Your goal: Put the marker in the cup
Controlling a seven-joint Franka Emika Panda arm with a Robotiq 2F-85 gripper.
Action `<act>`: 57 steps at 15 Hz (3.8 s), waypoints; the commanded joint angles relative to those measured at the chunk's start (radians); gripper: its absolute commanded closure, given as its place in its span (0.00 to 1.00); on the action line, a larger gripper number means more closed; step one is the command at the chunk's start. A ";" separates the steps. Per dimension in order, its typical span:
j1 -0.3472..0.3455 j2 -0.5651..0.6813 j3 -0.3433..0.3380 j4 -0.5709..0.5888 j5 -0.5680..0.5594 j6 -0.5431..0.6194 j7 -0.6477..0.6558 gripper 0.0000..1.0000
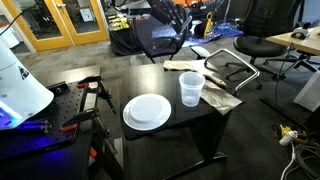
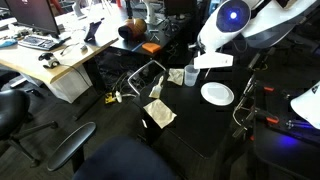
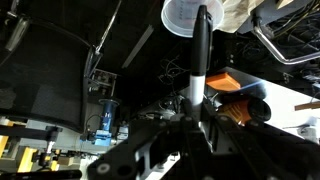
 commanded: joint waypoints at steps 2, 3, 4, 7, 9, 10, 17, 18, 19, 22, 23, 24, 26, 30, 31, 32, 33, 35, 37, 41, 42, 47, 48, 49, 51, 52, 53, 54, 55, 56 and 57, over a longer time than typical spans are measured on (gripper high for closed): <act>-0.036 0.031 0.054 0.035 -0.031 -0.077 0.064 0.97; -0.038 0.044 0.060 0.050 -0.043 -0.113 0.091 0.97; -0.039 0.058 0.065 0.065 -0.058 -0.152 0.117 0.97; -0.037 0.110 0.076 0.116 -0.098 -0.271 0.197 0.97; -0.038 0.152 0.081 0.150 -0.110 -0.322 0.217 0.97; -0.037 0.174 0.083 0.166 -0.118 -0.343 0.225 0.97; -0.039 0.274 0.087 0.222 -0.113 -0.434 0.281 0.97; -0.038 0.288 0.086 0.228 -0.112 -0.444 0.293 0.97; -0.040 0.300 0.086 0.233 -0.111 -0.447 0.302 0.97; -0.043 0.333 0.084 0.248 -0.112 -0.452 0.327 0.97; -0.044 0.344 0.084 0.253 -0.112 -0.453 0.336 0.97; -0.043 0.355 0.083 0.259 -0.112 -0.457 0.340 0.97; -0.042 0.376 0.082 0.270 -0.114 -0.466 0.349 0.97; -0.038 0.417 0.078 0.298 -0.122 -0.487 0.364 0.97; -0.037 0.427 0.077 0.305 -0.127 -0.489 0.371 0.97; -0.037 0.439 0.076 0.315 -0.130 -0.493 0.370 0.97; -0.037 0.450 0.076 0.324 -0.132 -0.495 0.369 0.97; -0.042 0.474 0.075 0.345 -0.136 -0.490 0.364 0.97; -0.044 0.494 0.073 0.362 -0.136 -0.487 0.361 0.97; -0.048 0.536 0.068 0.399 -0.137 -0.486 0.358 0.97; -0.050 0.546 0.067 0.409 -0.137 -0.486 0.359 0.97; -0.050 0.597 0.058 0.453 -0.131 -0.490 0.366 0.97; -0.050 0.607 0.057 0.460 -0.129 -0.492 0.370 0.97; -0.049 0.617 0.056 0.468 -0.128 -0.495 0.371 0.97; -0.049 0.637 0.054 0.481 -0.124 -0.502 0.376 0.97; -0.049 0.646 0.054 0.487 -0.121 -0.505 0.380 0.97; -0.049 0.656 0.054 0.492 -0.119 -0.509 0.387 0.97; -0.049 0.667 0.053 0.497 -0.117 -0.514 0.400 0.97; -0.048 0.676 0.053 0.501 -0.115 -0.519 0.407 0.97; -0.047 0.687 0.053 0.506 -0.113 -0.527 0.420 0.97; -0.045 0.696 0.053 0.511 -0.111 -0.535 0.427 0.97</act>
